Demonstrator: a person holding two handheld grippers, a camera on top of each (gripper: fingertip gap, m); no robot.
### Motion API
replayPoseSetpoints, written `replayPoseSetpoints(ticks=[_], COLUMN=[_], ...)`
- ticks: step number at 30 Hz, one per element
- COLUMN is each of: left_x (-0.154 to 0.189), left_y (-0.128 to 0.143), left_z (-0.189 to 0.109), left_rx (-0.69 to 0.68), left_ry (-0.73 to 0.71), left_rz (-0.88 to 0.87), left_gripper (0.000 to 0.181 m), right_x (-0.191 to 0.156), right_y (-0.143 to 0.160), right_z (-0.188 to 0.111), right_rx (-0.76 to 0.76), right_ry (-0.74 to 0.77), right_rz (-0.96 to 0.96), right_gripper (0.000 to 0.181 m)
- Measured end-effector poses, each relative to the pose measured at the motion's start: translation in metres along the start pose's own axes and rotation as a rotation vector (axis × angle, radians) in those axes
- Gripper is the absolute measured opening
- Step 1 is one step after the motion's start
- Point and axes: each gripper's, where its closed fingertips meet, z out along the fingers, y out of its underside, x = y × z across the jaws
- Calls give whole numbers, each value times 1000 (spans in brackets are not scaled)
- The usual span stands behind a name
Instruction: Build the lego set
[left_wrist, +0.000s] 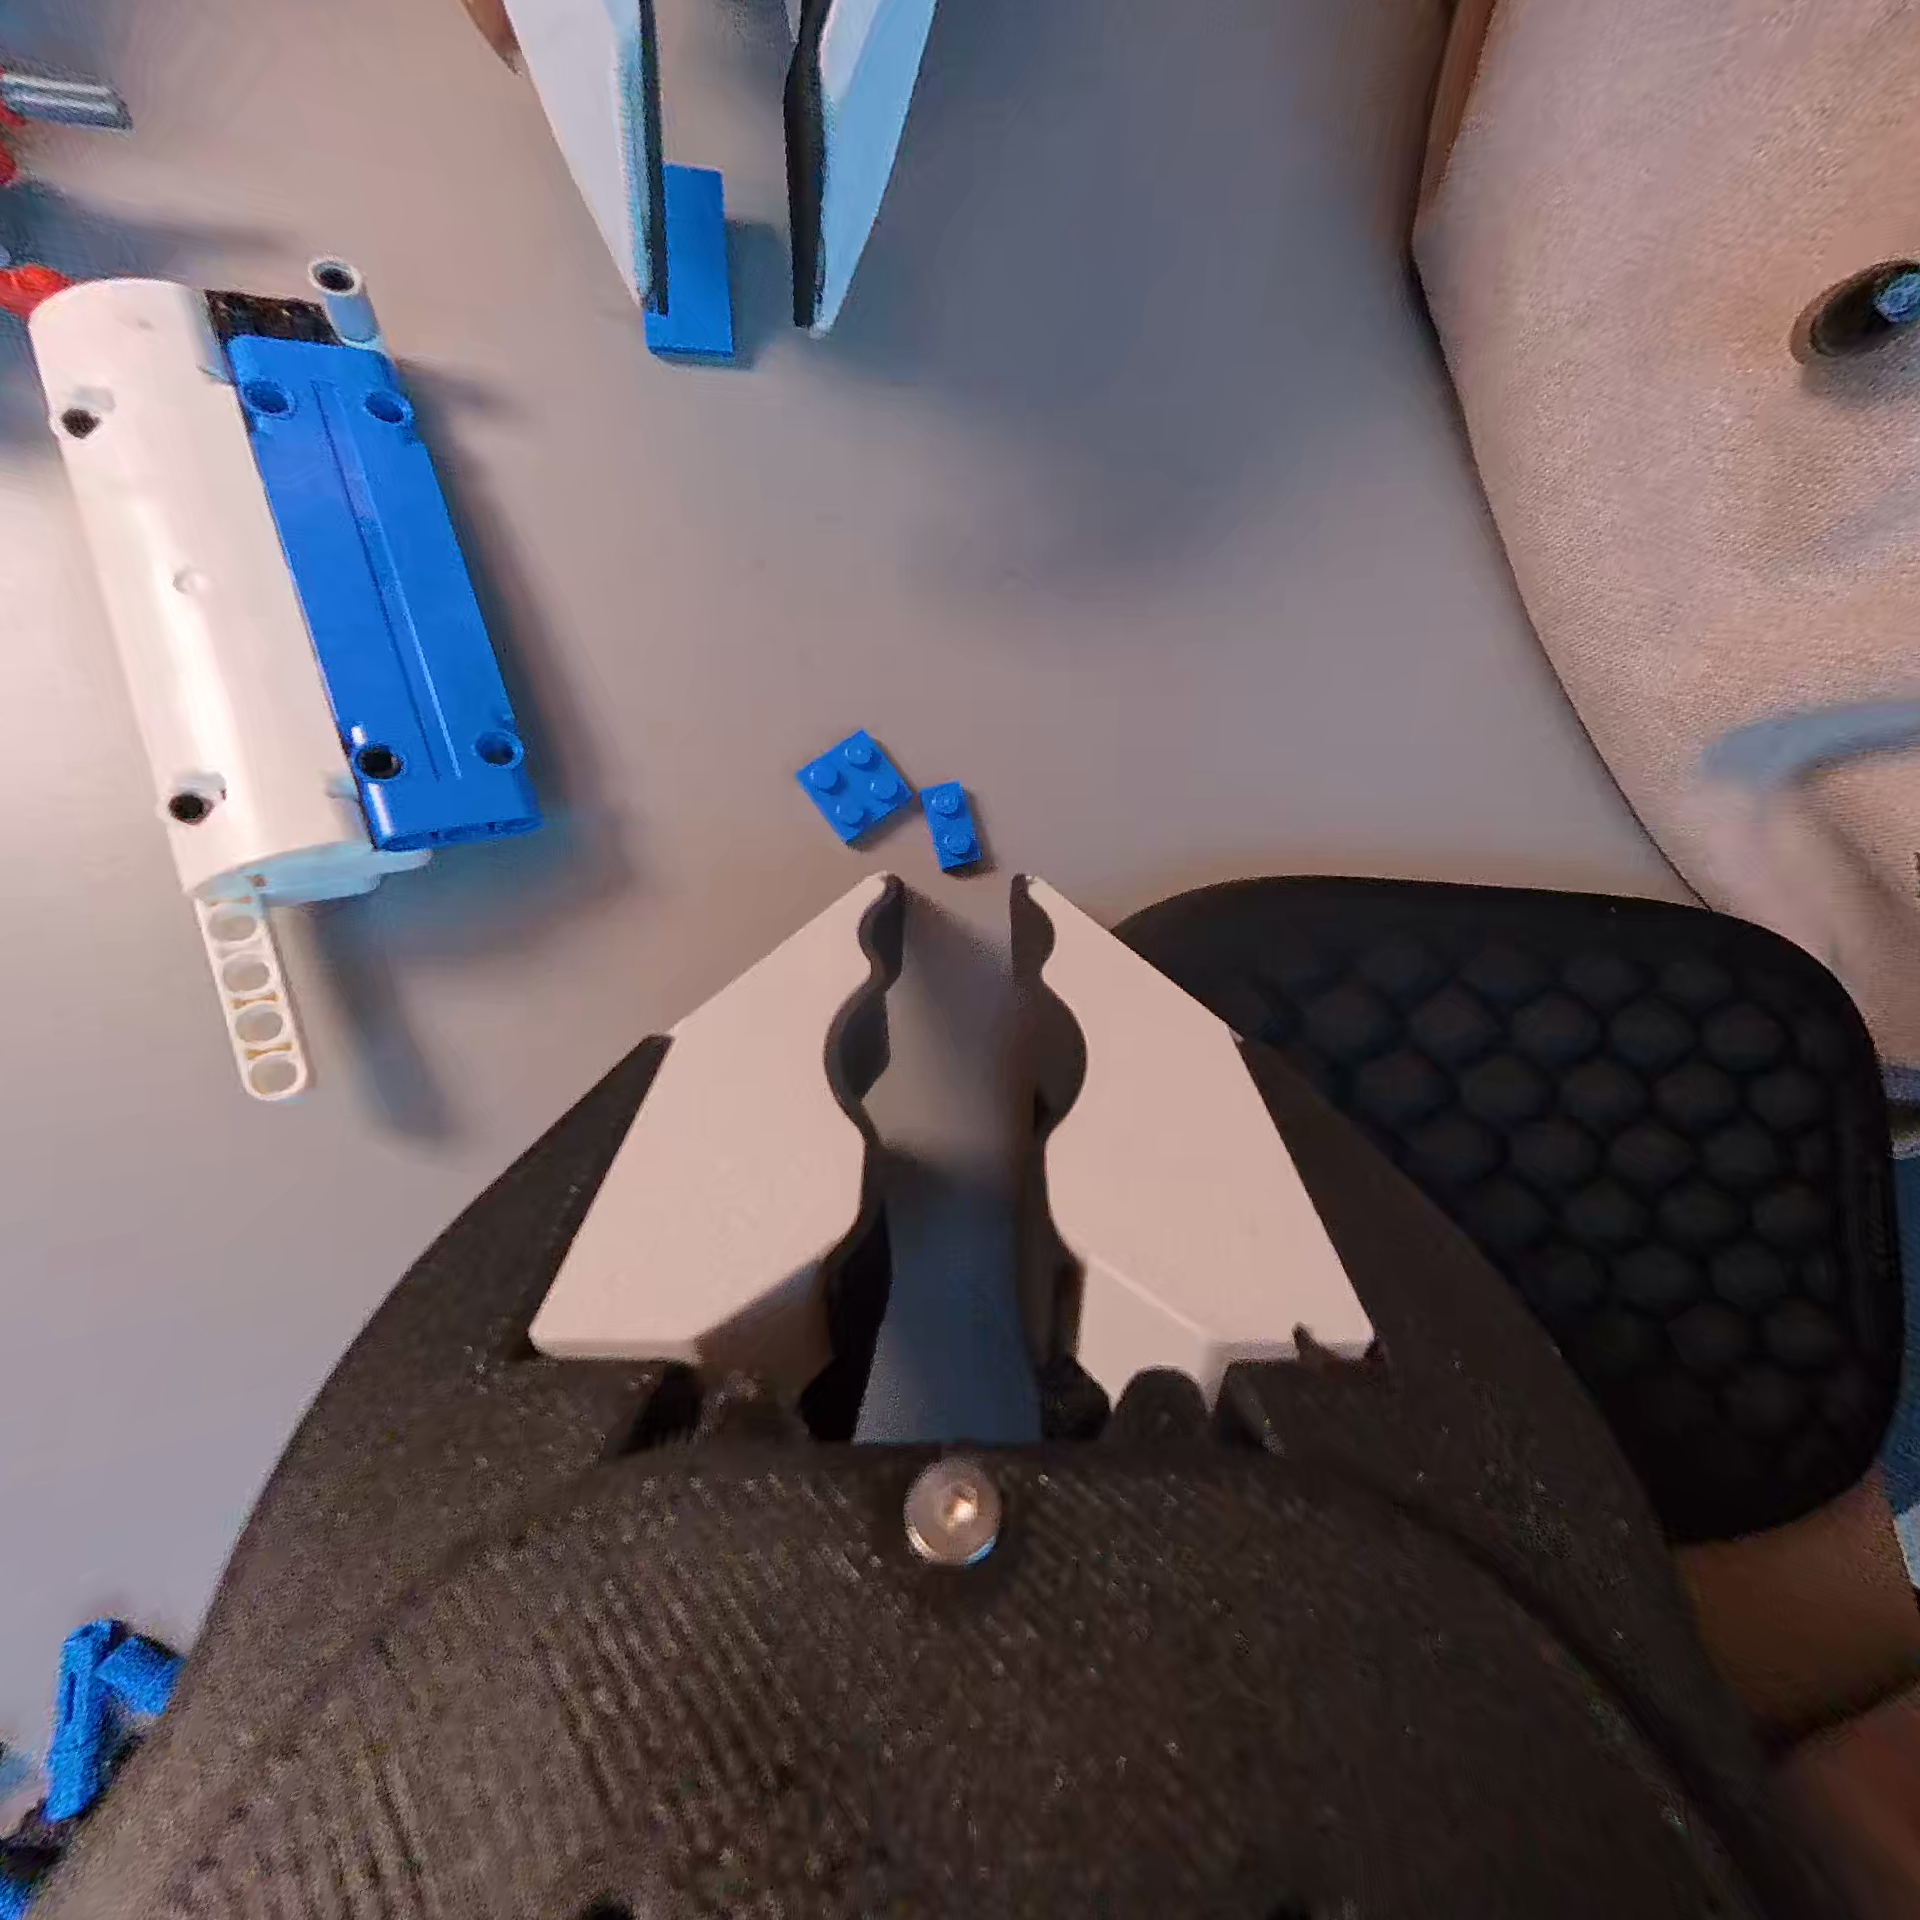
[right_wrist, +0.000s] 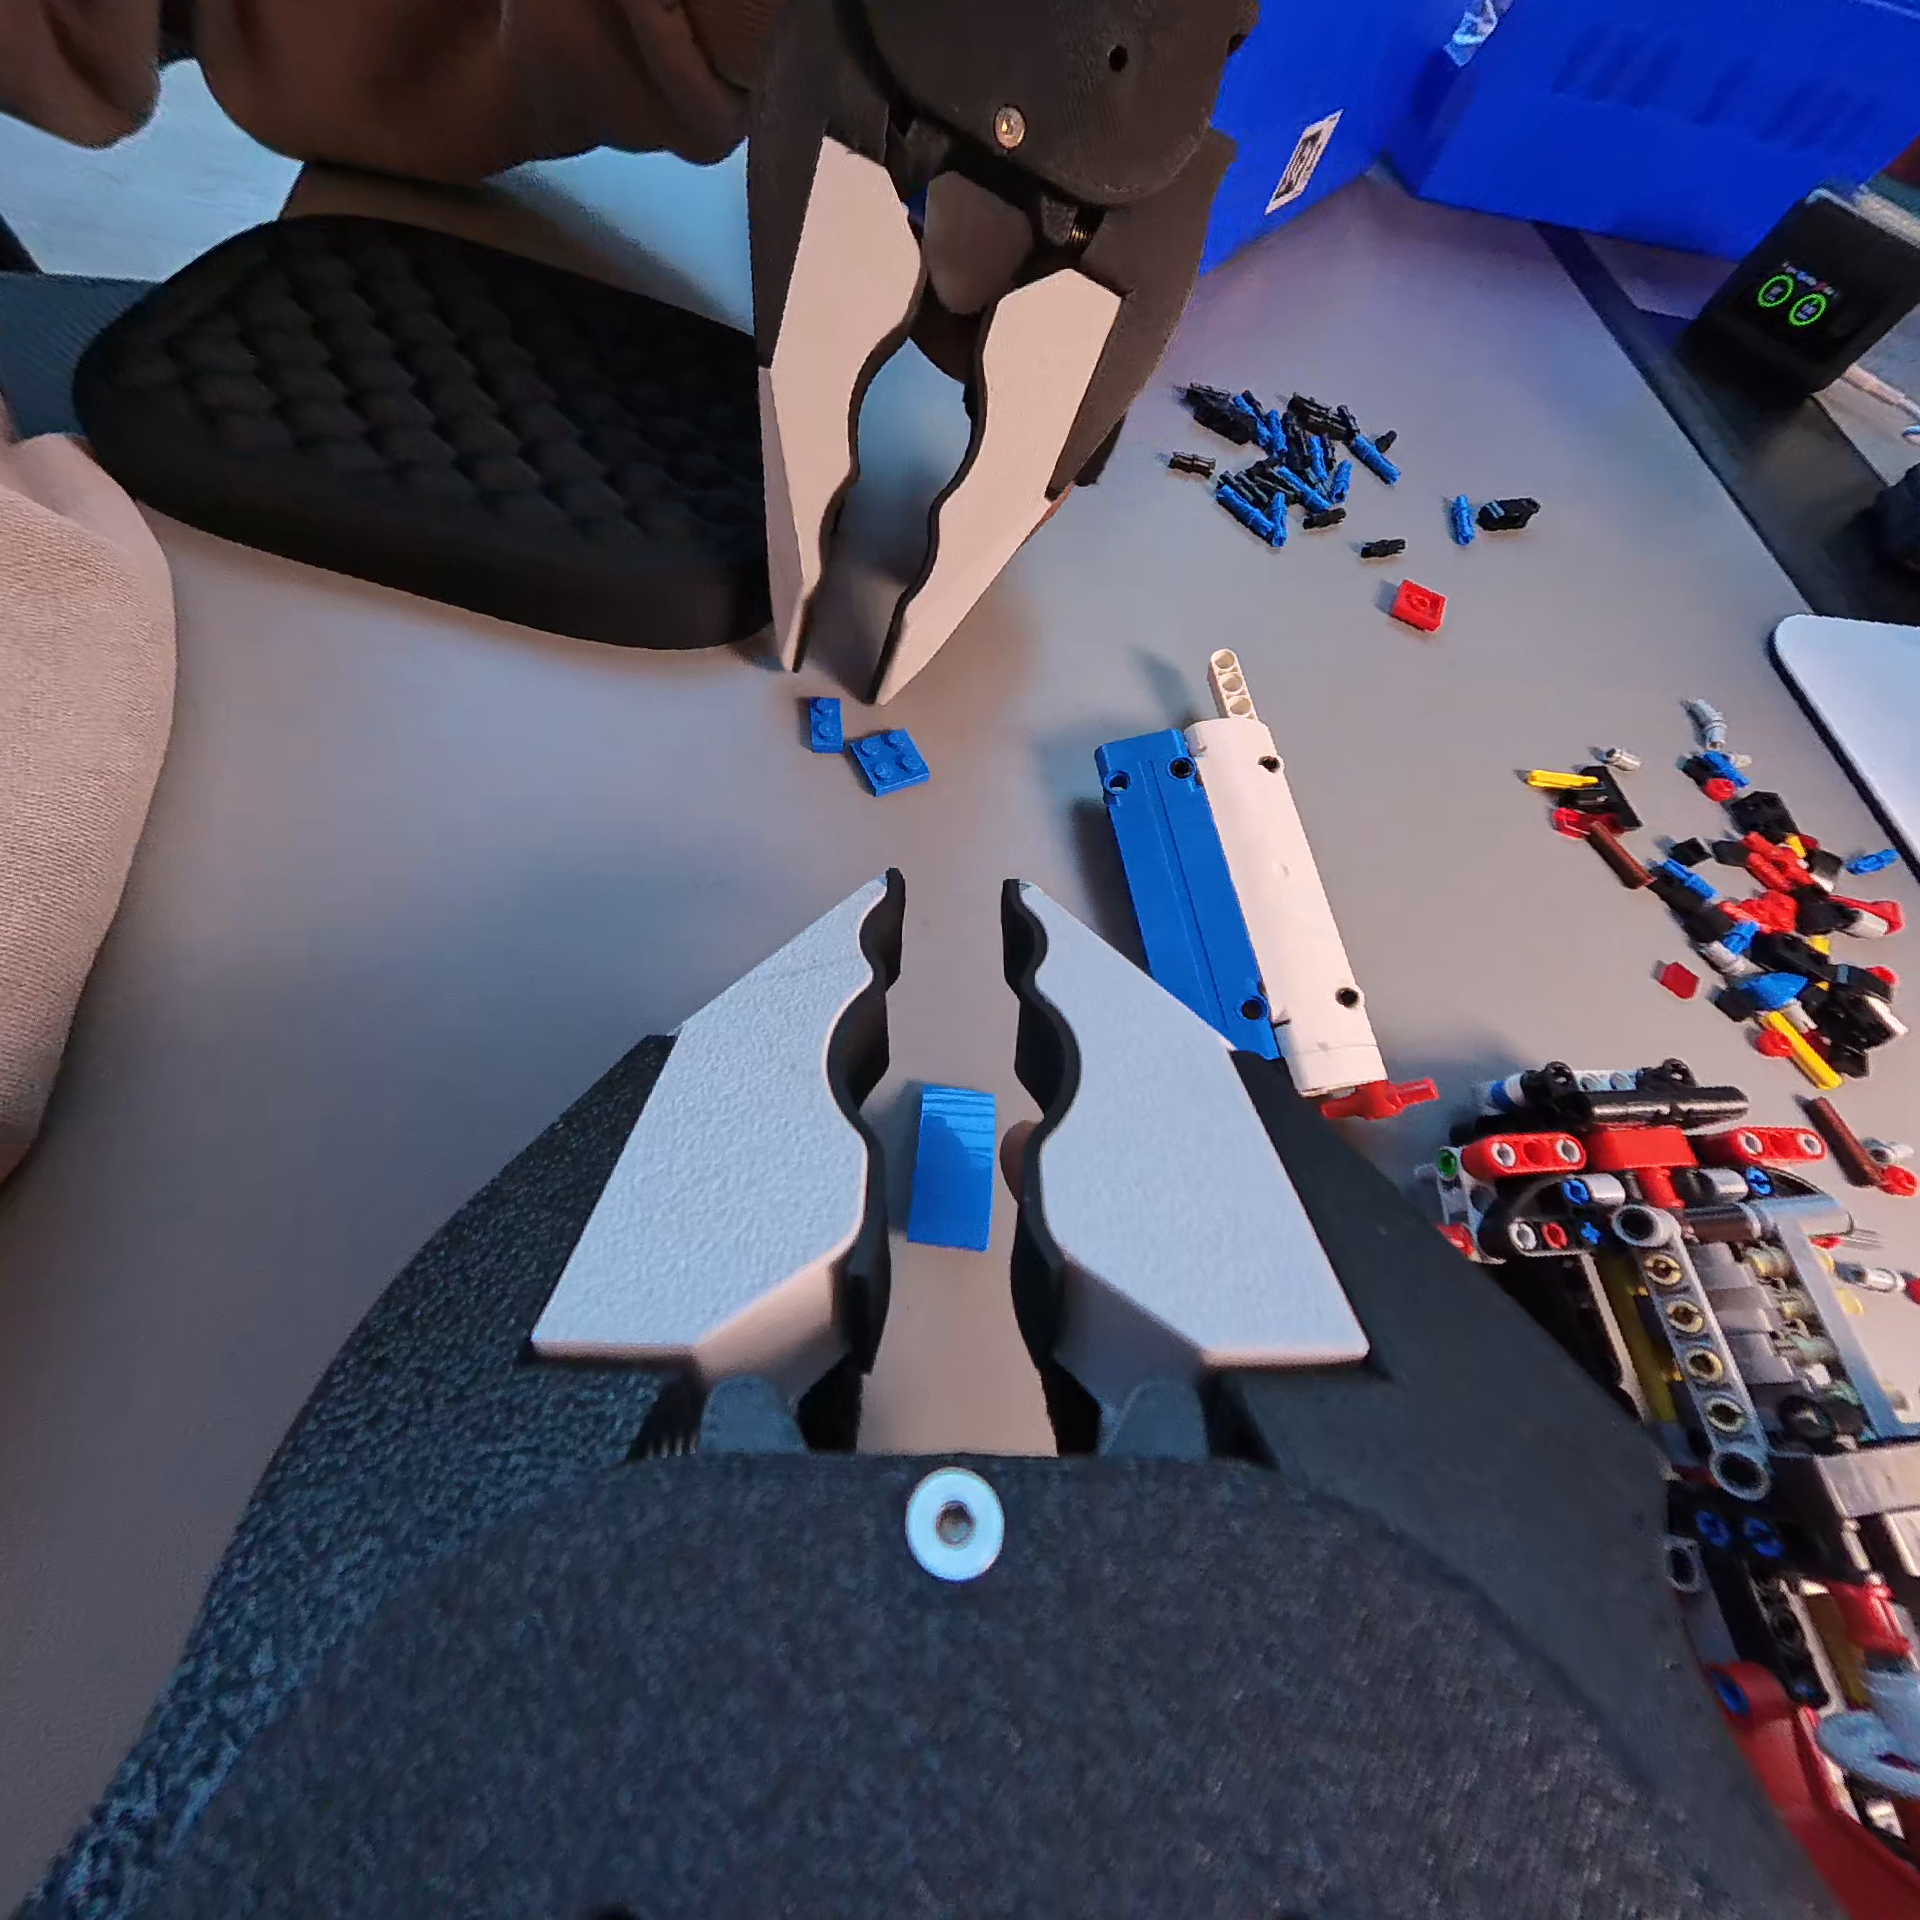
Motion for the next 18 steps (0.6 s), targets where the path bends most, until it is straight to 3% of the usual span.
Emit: replayPoseSetpoints(ticks=[1,6,10,13,18], left_x=[-1,-2,-2,9,5], left_y=[-1,-10,-20,-29,-28], left_z=[2,10,12,3,-27], left_rx=[-1,18,88,163,251], left_ry=[-27,-128,-173,-147,-223], left_rz=[7,17,27,33,17], left_gripper=[15,6,5,5,5], right_x=[0,-1,-14,-19,-21], right_y=[0,-5,-7,-2,1], right_z=[0,3,22,39,63], right_rx=[1,-4,-103,-200,-315], right_ry=[4,9,-52,-140,-293], right_rz=[-3,-16,-125,-178,-245], right_gripper=[17,17,20,25,30])
